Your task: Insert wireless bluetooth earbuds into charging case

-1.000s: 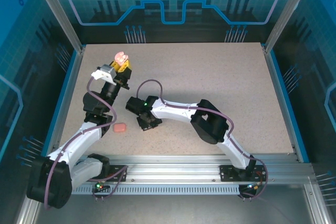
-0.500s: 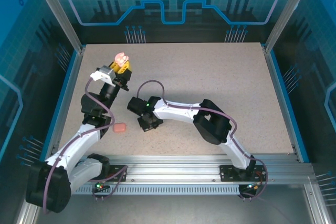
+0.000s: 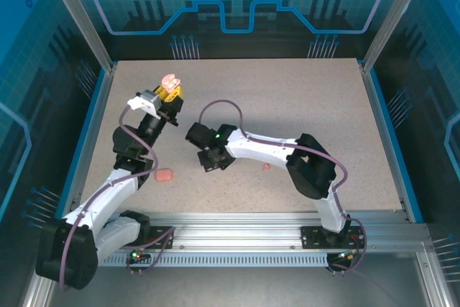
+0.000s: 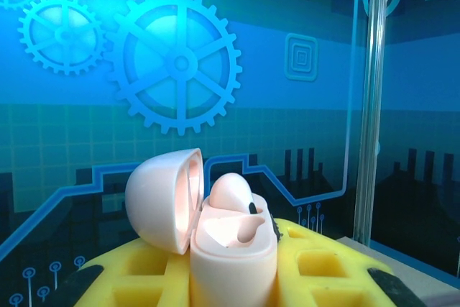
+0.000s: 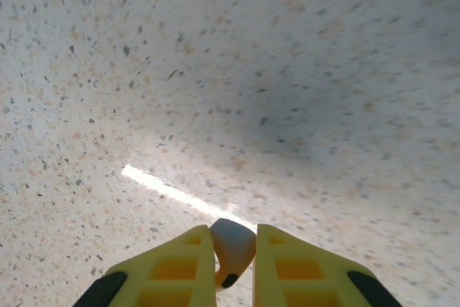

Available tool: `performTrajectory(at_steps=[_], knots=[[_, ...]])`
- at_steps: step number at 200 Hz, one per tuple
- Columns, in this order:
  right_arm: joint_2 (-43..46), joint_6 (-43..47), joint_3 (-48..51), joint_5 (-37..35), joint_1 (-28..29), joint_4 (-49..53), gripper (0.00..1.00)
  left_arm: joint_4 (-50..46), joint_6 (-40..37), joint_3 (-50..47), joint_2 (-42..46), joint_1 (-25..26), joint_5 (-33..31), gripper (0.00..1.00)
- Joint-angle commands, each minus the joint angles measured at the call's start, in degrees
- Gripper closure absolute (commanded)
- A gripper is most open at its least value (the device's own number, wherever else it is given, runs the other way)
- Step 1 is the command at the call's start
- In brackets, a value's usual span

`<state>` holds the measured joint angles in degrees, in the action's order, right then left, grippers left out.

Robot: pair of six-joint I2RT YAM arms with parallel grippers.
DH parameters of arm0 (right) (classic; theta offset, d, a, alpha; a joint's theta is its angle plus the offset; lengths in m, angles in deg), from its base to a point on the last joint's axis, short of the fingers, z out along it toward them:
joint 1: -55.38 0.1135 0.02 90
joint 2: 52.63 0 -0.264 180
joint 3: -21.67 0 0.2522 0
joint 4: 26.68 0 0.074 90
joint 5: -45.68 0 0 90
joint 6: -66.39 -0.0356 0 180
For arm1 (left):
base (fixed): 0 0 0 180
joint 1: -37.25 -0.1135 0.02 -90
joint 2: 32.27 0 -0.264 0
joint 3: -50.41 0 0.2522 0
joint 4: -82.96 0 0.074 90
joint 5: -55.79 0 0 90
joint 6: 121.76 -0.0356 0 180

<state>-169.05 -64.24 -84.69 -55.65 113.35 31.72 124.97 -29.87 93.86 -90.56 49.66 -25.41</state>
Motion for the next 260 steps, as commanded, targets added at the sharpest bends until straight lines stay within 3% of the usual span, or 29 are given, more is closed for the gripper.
performTrajectory(at_steps=[1,100,143,202,260], knots=[[5.4,1.5,2.4,-2.2,-2.0,-1.1,0.85,2.0,1.3,0.9,-1.0,1.2,1.6,1.00],[24.0,8.1,5.1,-7.5,-9.8,-1.9,0.84,6.3,-0.6,-0.3,-6.8,8.6,0.6,1.00],[34.9,16.9,3.5,-8.0,-12.9,-7.4,0.83,6.2,-1.3,0.0,-8.1,9.4,2.3,1.00],[36.4,30.6,-1.0,6.5,-12.6,-18.6,0.82,5.5,-1.9,2.7,-11.2,11.6,4.2,1.00],[33.7,35.8,-0.7,14.7,-11.4,-25.1,0.83,3.6,-4.5,4.8,-11.7,13.8,7.7,1.00]])
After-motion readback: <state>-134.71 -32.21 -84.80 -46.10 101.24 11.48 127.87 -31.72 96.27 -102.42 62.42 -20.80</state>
